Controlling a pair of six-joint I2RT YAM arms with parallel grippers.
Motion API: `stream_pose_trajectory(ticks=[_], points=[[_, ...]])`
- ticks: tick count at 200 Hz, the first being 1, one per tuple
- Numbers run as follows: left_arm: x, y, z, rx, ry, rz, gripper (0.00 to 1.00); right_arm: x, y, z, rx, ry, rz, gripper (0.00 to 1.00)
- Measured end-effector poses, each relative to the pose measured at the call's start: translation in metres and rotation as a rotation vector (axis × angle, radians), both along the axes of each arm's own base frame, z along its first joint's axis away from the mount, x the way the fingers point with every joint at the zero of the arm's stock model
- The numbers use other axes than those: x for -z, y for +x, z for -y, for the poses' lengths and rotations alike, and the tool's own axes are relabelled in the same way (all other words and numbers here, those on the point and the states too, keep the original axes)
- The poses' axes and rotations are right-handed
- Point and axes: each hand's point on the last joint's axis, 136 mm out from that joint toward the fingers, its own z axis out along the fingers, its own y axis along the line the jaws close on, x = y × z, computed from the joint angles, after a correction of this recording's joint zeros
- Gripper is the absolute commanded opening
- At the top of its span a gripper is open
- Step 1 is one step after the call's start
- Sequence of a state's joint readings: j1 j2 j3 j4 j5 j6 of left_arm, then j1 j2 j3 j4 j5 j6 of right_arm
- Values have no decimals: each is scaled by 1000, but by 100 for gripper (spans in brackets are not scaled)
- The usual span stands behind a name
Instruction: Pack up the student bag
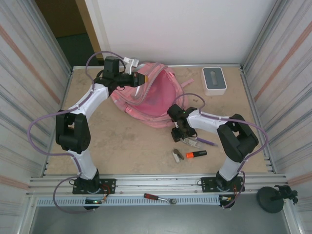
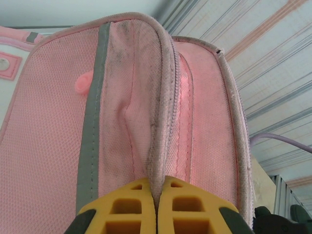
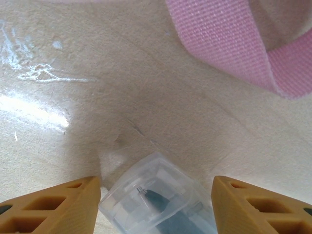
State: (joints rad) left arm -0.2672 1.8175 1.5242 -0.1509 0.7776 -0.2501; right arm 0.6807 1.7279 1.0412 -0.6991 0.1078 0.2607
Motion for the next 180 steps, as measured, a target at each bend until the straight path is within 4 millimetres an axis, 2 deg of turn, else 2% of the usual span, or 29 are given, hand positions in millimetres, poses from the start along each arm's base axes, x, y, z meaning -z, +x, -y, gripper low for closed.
stream_pose_trajectory(ticks=[55, 90, 112, 139, 158, 180], points=[[0, 0, 0, 1, 1, 2, 0, -3, 11, -12, -33, 15, 4, 48], [0, 0, 0, 1, 1, 2, 0, -17, 22, -31, -45, 90, 25, 46], [0, 1, -2, 1, -2, 1, 0, -25, 30, -44, -52, 141, 53, 55], [0, 1, -3, 0, -3, 0, 0, -32, 31, -43, -53, 150, 73, 69], [0, 1, -3, 1, -5, 0, 0, -35, 24, -35, -47, 143, 83, 76], [-1, 1, -4, 1, -8, 3, 0, -30, 2, -15, -24, 113, 57, 79]])
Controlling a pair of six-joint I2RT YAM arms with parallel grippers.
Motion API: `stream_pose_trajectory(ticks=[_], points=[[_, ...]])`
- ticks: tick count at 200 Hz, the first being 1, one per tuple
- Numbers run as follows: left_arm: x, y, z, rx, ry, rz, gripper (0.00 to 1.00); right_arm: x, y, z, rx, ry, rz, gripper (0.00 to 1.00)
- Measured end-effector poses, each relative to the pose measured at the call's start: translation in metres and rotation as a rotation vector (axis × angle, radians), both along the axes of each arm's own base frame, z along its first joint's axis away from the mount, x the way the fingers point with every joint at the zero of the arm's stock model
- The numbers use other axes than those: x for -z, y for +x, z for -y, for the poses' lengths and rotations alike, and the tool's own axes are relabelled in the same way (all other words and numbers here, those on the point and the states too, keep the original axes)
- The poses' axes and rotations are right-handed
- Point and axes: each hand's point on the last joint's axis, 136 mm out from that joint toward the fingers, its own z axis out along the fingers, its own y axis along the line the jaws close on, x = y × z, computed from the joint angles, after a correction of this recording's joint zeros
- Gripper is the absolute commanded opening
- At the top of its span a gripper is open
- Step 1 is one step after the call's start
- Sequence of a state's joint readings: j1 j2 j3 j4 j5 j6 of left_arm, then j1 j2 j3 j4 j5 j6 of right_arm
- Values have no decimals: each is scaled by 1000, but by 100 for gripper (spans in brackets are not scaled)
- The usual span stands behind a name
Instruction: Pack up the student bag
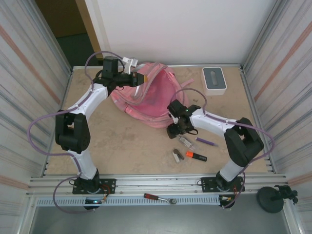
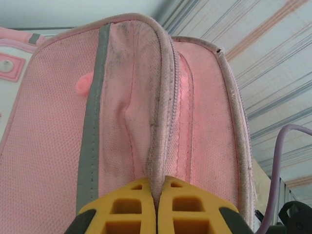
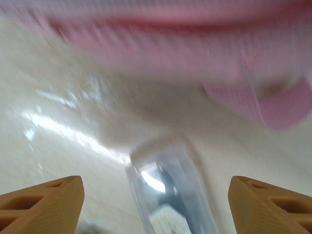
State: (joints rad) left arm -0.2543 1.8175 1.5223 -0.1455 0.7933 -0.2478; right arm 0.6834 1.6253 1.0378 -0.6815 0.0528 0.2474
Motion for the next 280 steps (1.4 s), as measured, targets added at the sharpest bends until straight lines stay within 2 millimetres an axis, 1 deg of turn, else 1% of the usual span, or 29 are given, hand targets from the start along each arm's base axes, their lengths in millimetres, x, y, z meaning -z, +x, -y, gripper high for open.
stream_pose_trajectory(ticks=[14, 31, 48, 65, 99, 127, 162, 200, 224, 253, 267, 280], points=[[0, 0, 0, -1, -1, 3, 0, 6, -15, 12, 16, -21, -32, 80], [-1, 1, -1, -1, -2, 4, 0, 16, -29, 23, 36, -44, -69, 80], [-1, 1, -1, -2, -3, 7, 0, 23, -37, 29, 51, -60, -95, 80], [-1, 1, -1, -2, -4, 7, 0, 26, -40, 32, 58, -67, -103, 80], [-2, 1, -2, -2, -5, 6, 0, 29, -39, 32, 58, -75, -104, 76], [-2, 1, -1, -1, -6, 6, 0, 36, -39, 33, 46, -101, -123, 68], [-2, 1, -1, 2, -8, 5, 0, 33, -30, 26, 20, -93, -108, 59], [-2, 1, -1, 3, -8, 5, 0, 33, -26, 23, -4, -93, -102, 51], [-2, 1, -1, 3, -8, 5, 0, 31, -22, 21, -18, -94, -91, 46], [-2, 1, -1, 3, -9, 5, 0, 28, -19, 25, -9, -103, -77, 42], [-2, 1, -1, 3, -8, 4, 0, 21, -16, 27, 4, -91, -62, 40], [-2, 1, -1, 3, -8, 4, 0, 9, -11, 31, 30, -65, -33, 39]])
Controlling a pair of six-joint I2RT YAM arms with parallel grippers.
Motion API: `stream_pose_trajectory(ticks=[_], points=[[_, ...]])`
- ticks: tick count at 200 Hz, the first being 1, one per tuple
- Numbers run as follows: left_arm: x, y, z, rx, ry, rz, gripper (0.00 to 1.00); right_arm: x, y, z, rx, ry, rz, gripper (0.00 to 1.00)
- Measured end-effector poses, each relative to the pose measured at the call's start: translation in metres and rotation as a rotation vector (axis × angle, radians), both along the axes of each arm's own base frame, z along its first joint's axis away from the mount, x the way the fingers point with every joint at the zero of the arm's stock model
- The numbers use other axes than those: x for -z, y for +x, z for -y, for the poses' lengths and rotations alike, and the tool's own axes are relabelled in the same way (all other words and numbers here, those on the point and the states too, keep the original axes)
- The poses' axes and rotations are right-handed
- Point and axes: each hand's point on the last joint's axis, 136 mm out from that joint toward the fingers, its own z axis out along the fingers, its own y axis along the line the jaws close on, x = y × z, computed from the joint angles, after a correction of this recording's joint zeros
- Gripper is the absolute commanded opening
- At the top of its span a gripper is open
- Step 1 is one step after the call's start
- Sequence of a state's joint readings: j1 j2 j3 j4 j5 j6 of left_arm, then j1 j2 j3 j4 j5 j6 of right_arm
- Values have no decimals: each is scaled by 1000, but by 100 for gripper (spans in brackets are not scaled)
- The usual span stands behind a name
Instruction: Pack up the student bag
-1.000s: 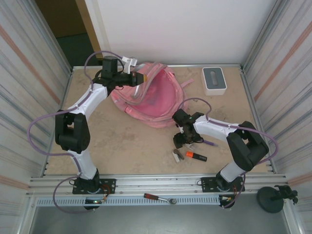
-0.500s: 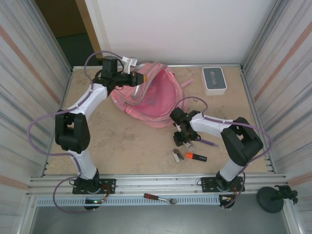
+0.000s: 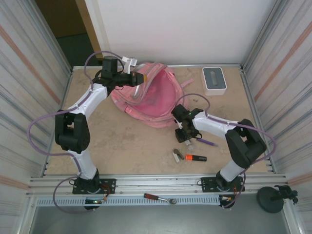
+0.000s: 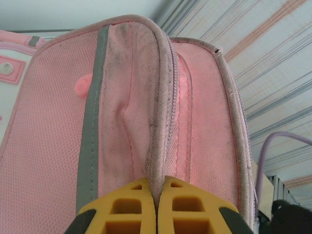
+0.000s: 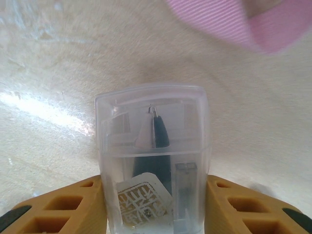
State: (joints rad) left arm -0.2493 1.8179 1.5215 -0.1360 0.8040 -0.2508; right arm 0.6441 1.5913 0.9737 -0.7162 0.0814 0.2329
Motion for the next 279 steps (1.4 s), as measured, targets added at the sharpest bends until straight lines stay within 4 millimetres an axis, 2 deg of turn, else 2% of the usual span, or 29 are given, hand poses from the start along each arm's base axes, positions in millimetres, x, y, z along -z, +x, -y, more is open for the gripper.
stream_pose_trajectory(ticks=[37, 58, 86, 120, 146, 169, 190, 204, 215, 230, 246, 279], points=[[0, 0, 0, 0, 0, 0, 0, -49, 11, 16, 122, 137, 113, 35], [0, 0, 0, 0, 0, 0, 0, -80, 16, 13, 172, 267, 176, 35], [-1, 1, 0, -6, -10, -7, 0, -115, 35, -19, 212, 478, 218, 34], [-6, 2, 0, -19, -40, -30, 0, -145, 95, -77, 269, 722, 234, 35], [-8, 3, -1, -24, -55, -46, 0, -145, 149, -114, 341, 841, 212, 36], [-8, 3, -1, -25, -57, -49, 0, -132, 196, -131, 450, 913, 191, 40], [-8, 3, -1, -24, -58, -49, 0, -105, 238, -139, 566, 944, 159, 57], [-8, 3, -1, -23, -58, -49, 0, -91, 263, -144, 609, 946, 148, 64], [-8, 3, -1, -23, -58, -49, 0, -85, 276, -148, 614, 951, 150, 68], [-8, 3, -1, -23, -58, -49, 0, -79, 276, -148, 617, 937, 140, 70], [-8, 3, -1, -23, -58, -48, 0, -82, 269, -146, 605, 938, 139, 69], [-8, 3, -1, -23, -58, -49, 0, -85, 218, -133, 551, 932, 95, 68]])
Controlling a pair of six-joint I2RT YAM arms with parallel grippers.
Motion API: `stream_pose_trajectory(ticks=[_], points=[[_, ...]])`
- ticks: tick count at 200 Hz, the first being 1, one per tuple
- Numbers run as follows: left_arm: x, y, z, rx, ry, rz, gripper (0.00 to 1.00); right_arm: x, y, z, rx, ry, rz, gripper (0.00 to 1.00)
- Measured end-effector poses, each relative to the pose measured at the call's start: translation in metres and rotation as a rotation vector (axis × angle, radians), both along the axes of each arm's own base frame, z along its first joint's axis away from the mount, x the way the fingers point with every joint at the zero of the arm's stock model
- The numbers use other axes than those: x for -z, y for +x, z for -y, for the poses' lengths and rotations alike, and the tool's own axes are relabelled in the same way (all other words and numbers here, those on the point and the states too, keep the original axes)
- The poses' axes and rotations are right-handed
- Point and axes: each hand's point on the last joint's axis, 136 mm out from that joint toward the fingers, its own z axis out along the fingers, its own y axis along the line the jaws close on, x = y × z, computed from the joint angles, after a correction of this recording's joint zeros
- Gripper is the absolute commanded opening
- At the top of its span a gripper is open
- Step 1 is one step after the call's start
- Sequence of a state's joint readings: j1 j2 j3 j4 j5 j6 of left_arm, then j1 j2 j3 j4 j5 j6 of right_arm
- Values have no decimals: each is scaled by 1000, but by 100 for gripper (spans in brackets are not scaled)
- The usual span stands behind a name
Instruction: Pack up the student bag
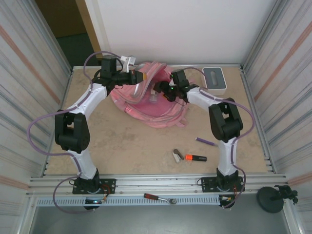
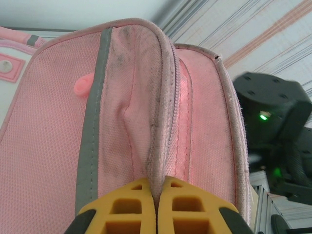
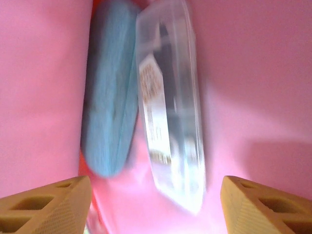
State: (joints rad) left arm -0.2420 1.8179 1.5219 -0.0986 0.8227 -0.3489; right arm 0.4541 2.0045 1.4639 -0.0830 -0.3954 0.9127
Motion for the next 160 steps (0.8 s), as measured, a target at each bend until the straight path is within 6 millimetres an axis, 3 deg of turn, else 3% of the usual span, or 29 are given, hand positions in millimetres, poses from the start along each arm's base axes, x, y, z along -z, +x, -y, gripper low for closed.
stream_pose_trajectory(ticks=[33, 56, 95, 115, 135, 160], points=[[10, -3, 0, 2, -2, 4, 0, -24, -58, 21, -75, -20, 57, 68], [18, -12, 7, 13, 8, 11, 0, -42, -92, 51, -67, -76, 132, 69], [38, -32, 43, 64, 102, 35, 40, -44, -114, 123, 86, -219, 205, 72], [51, -41, 53, 72, 176, 44, 52, -36, -119, 134, 114, -259, 208, 73], [62, -43, 30, -4, 215, 52, 62, -31, -121, 123, 88, -272, 215, 75], [71, -30, -44, -215, 182, -3, 64, -10, -120, 100, 41, -284, 198, 75]])
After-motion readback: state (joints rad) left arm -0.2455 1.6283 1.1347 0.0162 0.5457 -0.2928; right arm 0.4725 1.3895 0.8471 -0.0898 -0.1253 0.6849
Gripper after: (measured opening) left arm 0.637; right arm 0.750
